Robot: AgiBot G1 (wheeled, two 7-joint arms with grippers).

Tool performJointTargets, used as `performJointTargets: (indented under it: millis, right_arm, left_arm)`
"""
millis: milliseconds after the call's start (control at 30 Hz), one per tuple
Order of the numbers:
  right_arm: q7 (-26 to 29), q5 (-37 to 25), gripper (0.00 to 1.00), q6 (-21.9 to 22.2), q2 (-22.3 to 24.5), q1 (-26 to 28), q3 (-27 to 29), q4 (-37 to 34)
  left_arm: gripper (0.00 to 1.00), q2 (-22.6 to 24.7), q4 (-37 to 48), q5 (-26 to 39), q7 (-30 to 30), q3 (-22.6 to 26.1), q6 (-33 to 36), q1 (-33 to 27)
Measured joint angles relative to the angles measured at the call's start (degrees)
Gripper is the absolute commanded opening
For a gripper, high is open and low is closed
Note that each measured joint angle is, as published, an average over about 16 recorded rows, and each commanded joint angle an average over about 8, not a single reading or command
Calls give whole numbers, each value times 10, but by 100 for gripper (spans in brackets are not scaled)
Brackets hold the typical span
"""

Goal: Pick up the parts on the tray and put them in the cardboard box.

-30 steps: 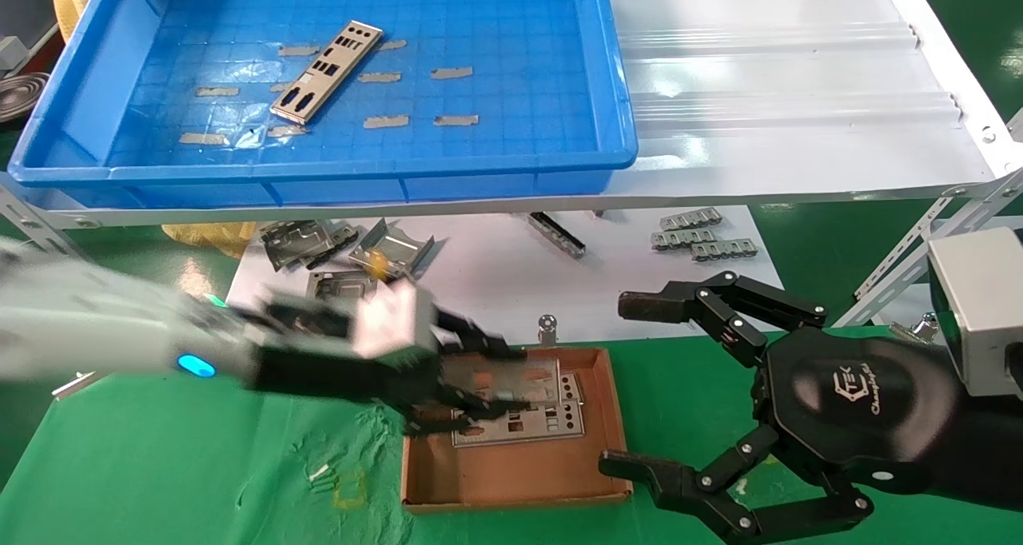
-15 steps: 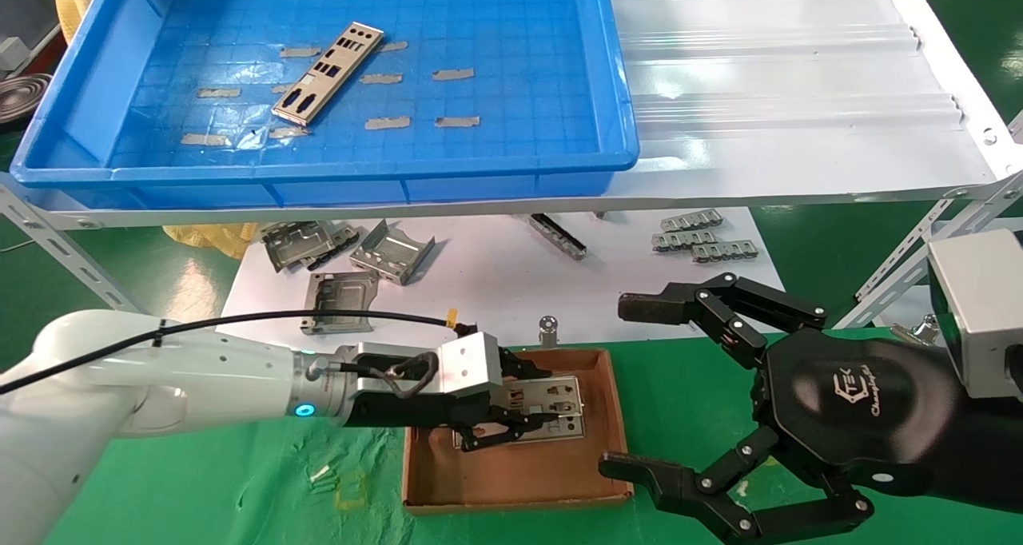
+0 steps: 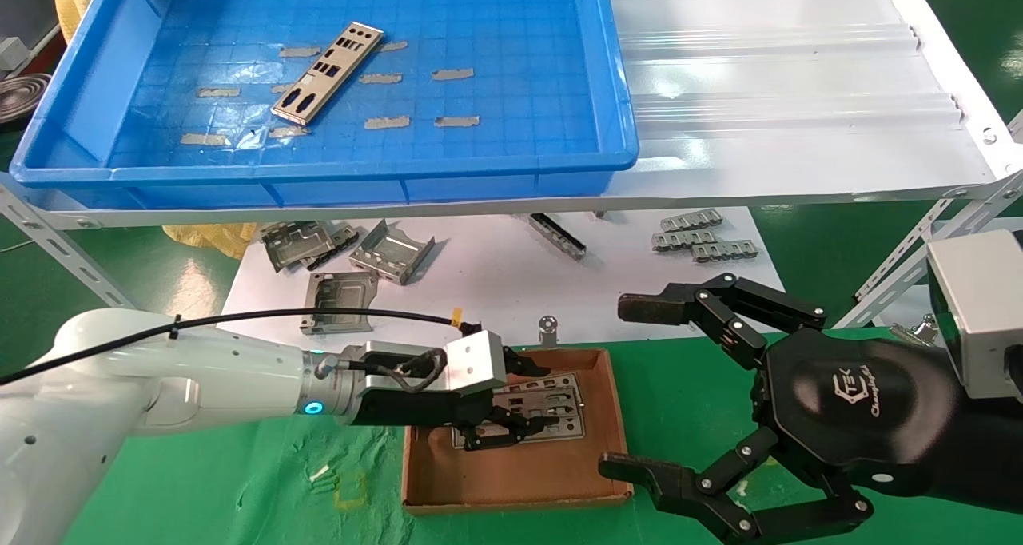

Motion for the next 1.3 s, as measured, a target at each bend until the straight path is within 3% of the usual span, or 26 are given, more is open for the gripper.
performJointTargets:
  millis: [667, 967, 1300]
  right_arm:
    - [0, 0, 100, 0, 0, 0, 0, 0]
    - [0, 0, 100, 0, 0, 0, 0, 0]
    - [0, 0, 100, 0, 0, 0, 0, 0]
  left_arm:
    - [100, -45, 73, -66, -36, -34, 176, -7]
    - [100, -58, 59, -76, -49, -42, 185, 1]
    - [100, -102, -27, -101, -94, -71, 178, 32]
